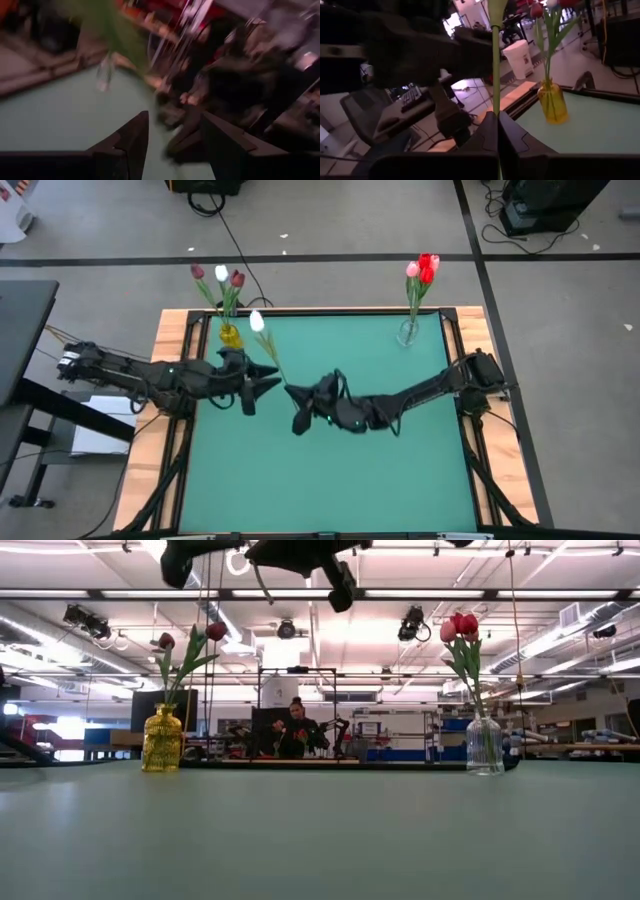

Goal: Sort flowers into vase by color
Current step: Put the white flower into the yellow vase

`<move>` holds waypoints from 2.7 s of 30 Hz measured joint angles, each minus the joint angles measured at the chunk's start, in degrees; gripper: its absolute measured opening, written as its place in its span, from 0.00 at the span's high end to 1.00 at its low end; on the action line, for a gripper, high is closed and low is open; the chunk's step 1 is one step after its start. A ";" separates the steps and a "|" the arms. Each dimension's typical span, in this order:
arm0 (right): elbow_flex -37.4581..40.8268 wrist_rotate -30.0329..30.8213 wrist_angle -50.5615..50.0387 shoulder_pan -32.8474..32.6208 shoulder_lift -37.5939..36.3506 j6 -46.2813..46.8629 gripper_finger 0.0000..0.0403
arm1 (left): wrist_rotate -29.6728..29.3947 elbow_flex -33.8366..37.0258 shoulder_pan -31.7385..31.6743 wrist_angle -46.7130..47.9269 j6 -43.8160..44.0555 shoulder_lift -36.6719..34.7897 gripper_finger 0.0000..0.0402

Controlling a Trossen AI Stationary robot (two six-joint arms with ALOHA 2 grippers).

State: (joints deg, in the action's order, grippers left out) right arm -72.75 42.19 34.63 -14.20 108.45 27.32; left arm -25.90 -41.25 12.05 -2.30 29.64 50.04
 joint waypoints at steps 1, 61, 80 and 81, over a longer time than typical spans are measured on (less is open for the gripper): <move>0.00 -1.22 0.11 0.88 -0.07 -0.04 1.00 | 0.26 -0.02 -0.59 -2.20 -1.53 -0.02 0.55; -0.01 -30.73 -25.58 14.54 -4.62 4.48 0.64 | -11.24 0.00 -17.37 1.32 -18.56 -5.37 0.98; 0.00 -38.03 -36.82 19.74 -4.60 -2.59 0.56 | -17.38 0.00 -38.59 15.68 -17.35 -16.26 0.98; 0.00 -39.40 -36.83 20.78 -4.60 -1.90 0.56 | -17.34 0.00 -39.45 15.77 -18.01 -16.54 0.98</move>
State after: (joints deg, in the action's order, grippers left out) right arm -72.75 2.79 -2.20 6.58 103.85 25.42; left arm -43.25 -41.25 -27.40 13.47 11.63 33.50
